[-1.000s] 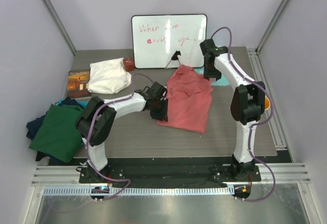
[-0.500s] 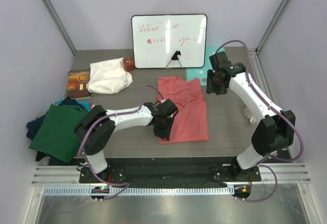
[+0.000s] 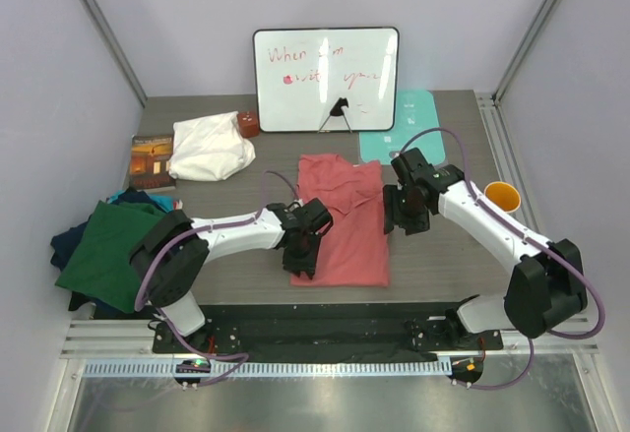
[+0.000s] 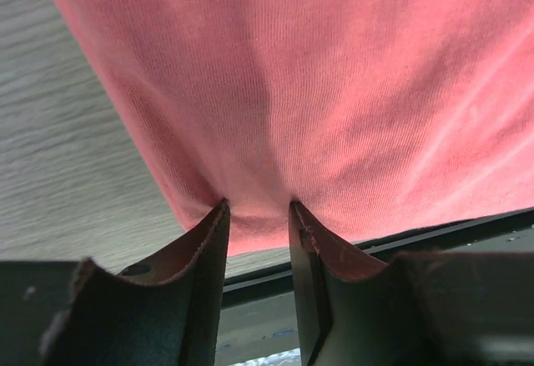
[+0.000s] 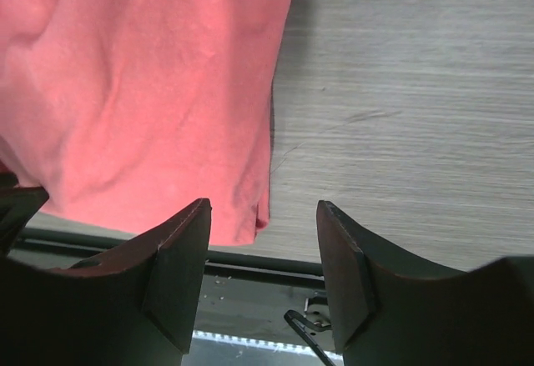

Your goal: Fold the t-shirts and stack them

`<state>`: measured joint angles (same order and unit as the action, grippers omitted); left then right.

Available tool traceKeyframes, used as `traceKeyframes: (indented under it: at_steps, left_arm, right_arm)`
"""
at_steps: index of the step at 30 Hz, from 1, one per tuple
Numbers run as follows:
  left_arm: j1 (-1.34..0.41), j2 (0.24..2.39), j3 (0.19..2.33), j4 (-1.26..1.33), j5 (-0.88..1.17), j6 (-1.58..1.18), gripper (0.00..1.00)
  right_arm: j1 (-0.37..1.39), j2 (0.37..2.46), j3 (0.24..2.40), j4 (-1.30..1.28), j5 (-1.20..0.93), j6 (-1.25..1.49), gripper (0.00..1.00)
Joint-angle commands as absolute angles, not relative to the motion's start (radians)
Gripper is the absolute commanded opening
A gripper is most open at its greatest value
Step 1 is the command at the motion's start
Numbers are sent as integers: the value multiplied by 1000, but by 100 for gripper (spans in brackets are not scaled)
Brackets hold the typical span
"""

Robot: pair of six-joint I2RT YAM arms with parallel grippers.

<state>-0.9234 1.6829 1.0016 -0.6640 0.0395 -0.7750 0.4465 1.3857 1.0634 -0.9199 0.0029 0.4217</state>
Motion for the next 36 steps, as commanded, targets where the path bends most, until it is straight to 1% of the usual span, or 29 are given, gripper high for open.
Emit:
traceKeyframes:
  at_steps: [1, 5, 8, 10, 11, 12, 13, 14, 15, 17, 22, 23, 28, 36]
  left_arm:
    - [-927, 1661, 977, -768, -31, -781, 38]
    - [-927, 1635, 1067, -848, -100, -759, 46]
    - [-911, 1599, 1134, -876, -135, -738, 48]
    - [-870, 1565, 1131, -859, -98, -727, 51]
    - [-849, 1543, 1117, -832, -78, -724, 53]
    - [-829, 1495, 1080, -813, -58, -723, 57]
    - [-780, 1471, 1054, -793, -39, -723, 59]
    - [-756, 1451, 1027, -757, -3, -716, 60]
    - [-735, 1416, 972, -743, 30, -712, 60]
    - [-687, 1398, 927, -723, 76, -690, 60]
    - [-667, 1356, 828, -687, 143, -681, 50]
    - [-667, 1350, 818, -666, 152, -689, 50]
    - [-661, 1325, 764, -582, 222, -721, 56]
    - [-643, 1316, 680, -485, 299, -739, 57]
  right_arm:
    - [449, 1342, 993, -847, -100, 459, 59]
    - [462, 1344, 940, -825, -152, 477, 59]
    - [462, 1307, 899, -804, -198, 485, 60]
    - [462, 1270, 865, -795, -218, 483, 65]
    - [462, 1260, 853, -790, -227, 485, 65]
    - [462, 1250, 841, -784, -239, 483, 65]
    - [463, 1232, 810, -763, -268, 486, 65]
    - [462, 1226, 792, -752, -281, 489, 65]
    - [462, 1220, 772, -735, -290, 494, 66]
    - [463, 1223, 724, -698, -316, 494, 66]
    - [463, 1236, 660, -612, -373, 491, 66]
    - [462, 1239, 660, -609, -371, 494, 66]
    - [463, 1266, 646, -603, -379, 508, 66]
    - [463, 1287, 580, -538, -422, 543, 66]
